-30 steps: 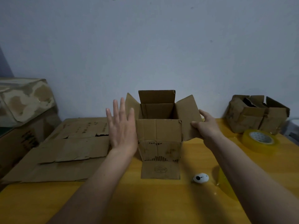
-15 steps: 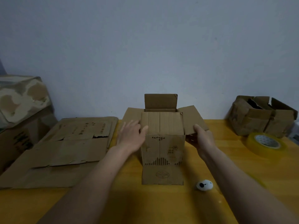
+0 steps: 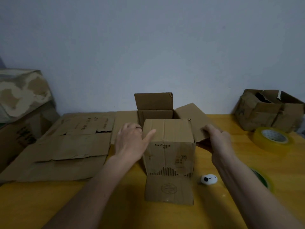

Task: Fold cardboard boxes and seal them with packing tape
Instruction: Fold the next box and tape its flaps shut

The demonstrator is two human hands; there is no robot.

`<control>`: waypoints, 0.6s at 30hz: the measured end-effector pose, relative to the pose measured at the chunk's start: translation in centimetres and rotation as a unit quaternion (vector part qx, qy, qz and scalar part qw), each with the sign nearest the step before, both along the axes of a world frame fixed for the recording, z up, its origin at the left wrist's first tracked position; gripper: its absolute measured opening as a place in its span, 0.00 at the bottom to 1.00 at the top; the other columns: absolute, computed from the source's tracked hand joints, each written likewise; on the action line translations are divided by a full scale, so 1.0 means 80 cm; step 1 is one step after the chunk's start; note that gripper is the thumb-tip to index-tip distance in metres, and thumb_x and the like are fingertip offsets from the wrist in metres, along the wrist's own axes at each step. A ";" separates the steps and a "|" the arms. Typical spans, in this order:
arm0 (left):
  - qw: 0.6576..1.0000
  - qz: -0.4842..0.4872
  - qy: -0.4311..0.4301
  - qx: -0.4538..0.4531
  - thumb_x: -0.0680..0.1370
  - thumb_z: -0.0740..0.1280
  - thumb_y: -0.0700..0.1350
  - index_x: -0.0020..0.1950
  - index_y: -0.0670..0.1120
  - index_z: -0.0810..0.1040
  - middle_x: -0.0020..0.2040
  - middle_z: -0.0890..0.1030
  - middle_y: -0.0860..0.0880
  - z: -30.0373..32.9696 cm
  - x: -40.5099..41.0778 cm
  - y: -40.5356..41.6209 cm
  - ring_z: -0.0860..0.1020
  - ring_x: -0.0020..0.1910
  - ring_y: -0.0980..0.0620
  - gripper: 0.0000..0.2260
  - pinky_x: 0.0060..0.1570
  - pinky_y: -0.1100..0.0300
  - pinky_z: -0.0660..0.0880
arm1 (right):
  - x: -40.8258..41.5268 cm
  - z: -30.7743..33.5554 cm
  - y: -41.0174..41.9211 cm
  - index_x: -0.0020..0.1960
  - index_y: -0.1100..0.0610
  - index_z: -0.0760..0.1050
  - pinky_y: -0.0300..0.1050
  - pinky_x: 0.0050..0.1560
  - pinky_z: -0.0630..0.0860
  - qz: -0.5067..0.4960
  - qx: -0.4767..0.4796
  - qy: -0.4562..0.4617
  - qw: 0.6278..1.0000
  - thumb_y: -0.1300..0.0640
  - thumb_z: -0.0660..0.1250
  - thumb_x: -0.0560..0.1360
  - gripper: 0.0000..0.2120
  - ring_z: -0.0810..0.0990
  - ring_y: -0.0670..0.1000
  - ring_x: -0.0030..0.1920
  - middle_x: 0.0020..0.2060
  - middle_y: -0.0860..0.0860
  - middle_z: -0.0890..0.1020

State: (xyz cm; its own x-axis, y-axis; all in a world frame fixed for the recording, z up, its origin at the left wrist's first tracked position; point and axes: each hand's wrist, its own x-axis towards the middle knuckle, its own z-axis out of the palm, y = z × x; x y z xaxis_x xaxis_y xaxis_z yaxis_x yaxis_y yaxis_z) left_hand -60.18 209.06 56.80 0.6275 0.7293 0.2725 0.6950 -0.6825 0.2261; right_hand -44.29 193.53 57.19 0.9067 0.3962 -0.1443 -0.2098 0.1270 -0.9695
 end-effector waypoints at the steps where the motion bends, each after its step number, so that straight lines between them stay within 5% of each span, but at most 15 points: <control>1: 1.000 0.001 -0.008 0.001 0.78 0.52 0.66 0.44 0.45 0.80 0.65 0.75 0.53 -0.001 -0.003 -0.002 0.68 0.67 0.52 0.28 0.66 0.53 0.65 | 0.000 -0.001 -0.002 0.46 0.59 0.73 0.45 0.35 0.79 -0.001 -0.003 -0.004 1.000 0.60 0.65 0.75 0.02 0.81 0.56 0.45 0.46 0.59 0.79; 5: 0.999 0.004 -0.035 -0.002 0.79 0.55 0.64 0.46 0.44 0.79 0.67 0.74 0.52 -0.007 -0.012 -0.002 0.67 0.67 0.52 0.25 0.65 0.54 0.66 | 0.002 -0.018 -0.001 0.62 0.62 0.68 0.48 0.43 0.81 -0.007 -0.053 -0.008 0.999 0.58 0.70 0.73 0.21 0.81 0.57 0.49 0.54 0.60 0.77; 7: 0.999 0.004 -0.050 -0.003 0.79 0.56 0.63 0.42 0.47 0.75 0.68 0.73 0.53 -0.008 -0.014 -0.006 0.67 0.68 0.53 0.21 0.63 0.54 0.66 | 0.005 -0.018 -0.005 0.71 0.58 0.60 0.53 0.56 0.77 -0.050 -0.185 -0.169 0.967 0.56 0.73 0.72 0.33 0.74 0.57 0.61 0.64 0.58 0.71; 8: 0.999 0.003 -0.054 -0.001 0.79 0.56 0.62 0.42 0.47 0.74 0.68 0.72 0.53 -0.008 -0.015 -0.008 0.66 0.68 0.53 0.20 0.62 0.55 0.66 | 0.003 -0.014 -0.007 0.73 0.56 0.59 0.54 0.63 0.72 -0.064 -0.265 -0.314 0.910 0.57 0.72 0.72 0.35 0.70 0.57 0.67 0.68 0.56 0.68; 10: 0.998 0.001 -0.061 0.011 0.79 0.57 0.62 0.44 0.45 0.76 0.68 0.72 0.53 -0.009 -0.016 -0.009 0.66 0.67 0.54 0.21 0.59 0.57 0.66 | -0.003 -0.002 -0.010 0.69 0.58 0.68 0.54 0.68 0.67 -0.044 -0.308 -0.610 0.729 0.65 0.70 0.70 0.28 0.69 0.58 0.68 0.67 0.56 0.71; 12: 0.997 -0.006 -0.070 0.019 0.79 0.58 0.62 0.44 0.45 0.77 0.67 0.72 0.53 -0.010 -0.021 -0.009 0.67 0.66 0.54 0.21 0.58 0.59 0.66 | -0.010 0.006 -0.006 0.60 0.58 0.76 0.53 0.67 0.67 0.057 -0.303 -0.729 0.611 0.64 0.69 0.72 0.17 0.76 0.57 0.62 0.60 0.55 0.79; 15: 0.996 -0.024 -0.089 0.005 0.78 0.61 0.60 0.35 0.48 0.68 0.65 0.73 0.52 -0.014 -0.034 -0.010 0.69 0.63 0.54 0.19 0.57 0.61 0.66 | -0.025 0.014 0.000 0.64 0.52 0.72 0.44 0.57 0.75 0.166 -0.352 -0.673 0.629 0.46 0.62 0.78 0.18 0.75 0.49 0.57 0.61 0.48 0.75; 18: 0.989 -0.013 -0.148 -0.009 0.76 0.67 0.59 0.45 0.48 0.65 0.66 0.69 0.48 -0.014 -0.043 -0.007 0.72 0.56 0.54 0.17 0.53 0.60 0.74 | -0.035 0.022 0.012 0.65 0.51 0.71 0.43 0.55 0.75 0.183 -0.364 -0.649 0.642 0.43 0.62 0.77 0.20 0.73 0.49 0.58 0.63 0.48 0.71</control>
